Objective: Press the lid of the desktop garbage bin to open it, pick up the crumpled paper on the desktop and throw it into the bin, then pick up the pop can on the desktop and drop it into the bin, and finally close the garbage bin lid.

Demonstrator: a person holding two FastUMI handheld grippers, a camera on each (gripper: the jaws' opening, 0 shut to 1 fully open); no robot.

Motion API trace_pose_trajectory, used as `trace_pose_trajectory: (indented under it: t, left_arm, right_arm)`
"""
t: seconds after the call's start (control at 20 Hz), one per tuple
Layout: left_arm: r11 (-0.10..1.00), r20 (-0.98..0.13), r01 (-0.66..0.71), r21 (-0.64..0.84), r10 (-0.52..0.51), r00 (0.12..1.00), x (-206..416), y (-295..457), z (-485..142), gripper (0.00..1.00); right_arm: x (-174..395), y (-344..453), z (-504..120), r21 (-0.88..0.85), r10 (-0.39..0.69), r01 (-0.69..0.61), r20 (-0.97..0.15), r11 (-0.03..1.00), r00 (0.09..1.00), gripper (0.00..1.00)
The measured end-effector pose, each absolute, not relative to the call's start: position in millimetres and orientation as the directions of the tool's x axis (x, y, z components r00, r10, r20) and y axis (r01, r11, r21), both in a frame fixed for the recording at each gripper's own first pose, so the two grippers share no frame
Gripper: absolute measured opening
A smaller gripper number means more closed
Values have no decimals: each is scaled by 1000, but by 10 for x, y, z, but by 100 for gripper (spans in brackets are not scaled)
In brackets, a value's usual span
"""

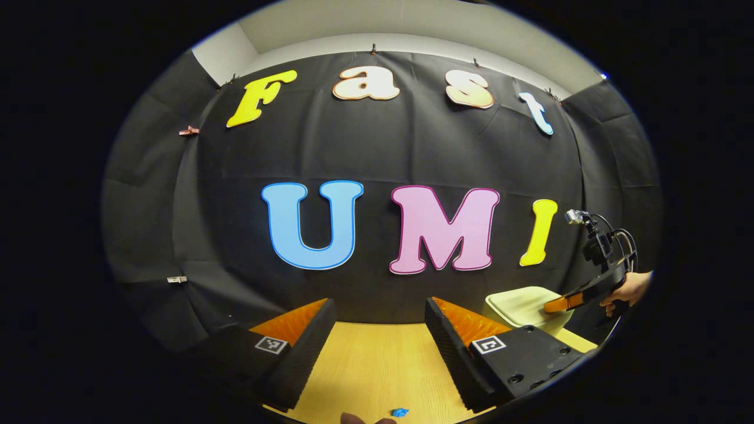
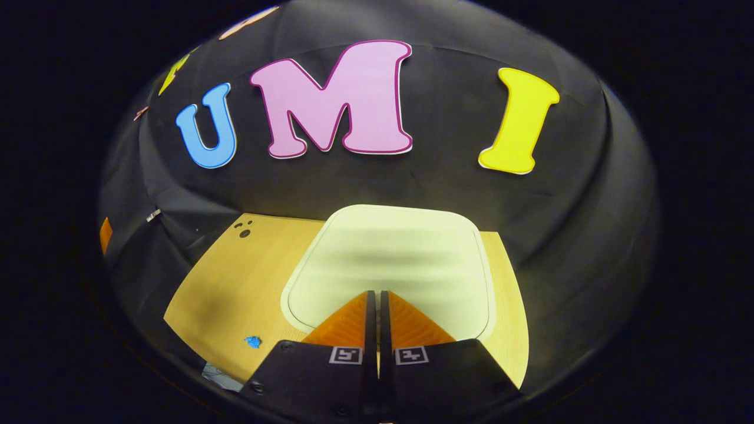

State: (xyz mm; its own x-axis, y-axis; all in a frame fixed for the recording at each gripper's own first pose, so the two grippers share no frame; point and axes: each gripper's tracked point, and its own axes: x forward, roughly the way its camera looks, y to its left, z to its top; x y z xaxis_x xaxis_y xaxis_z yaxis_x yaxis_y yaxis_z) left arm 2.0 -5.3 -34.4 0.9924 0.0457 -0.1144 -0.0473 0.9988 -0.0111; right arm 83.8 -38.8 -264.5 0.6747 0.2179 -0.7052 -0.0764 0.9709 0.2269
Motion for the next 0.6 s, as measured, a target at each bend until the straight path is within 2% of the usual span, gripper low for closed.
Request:
trace_pose_trajectory:
  t: [0.1, 0.4, 0.6]
  left_arm:
    - [999, -112, -39, -16, 37, 993, 37, -68, -334, 98]
    - [1000, -112, -25, -9, 24, 993, 36, -80, -351, 98]
    - [1000, -119, -16, -12, 15, 993, 40, -101, -373, 98]
  right_arm:
    - [871, -391, -2577, 242, 225, -72, -697, 967, 681, 5]
    - [935, -412, -1964, 186, 158, -64, -549, 980, 821, 5]
    - [781, -310, -1663, 202, 179, -86, -505, 976, 844, 5]
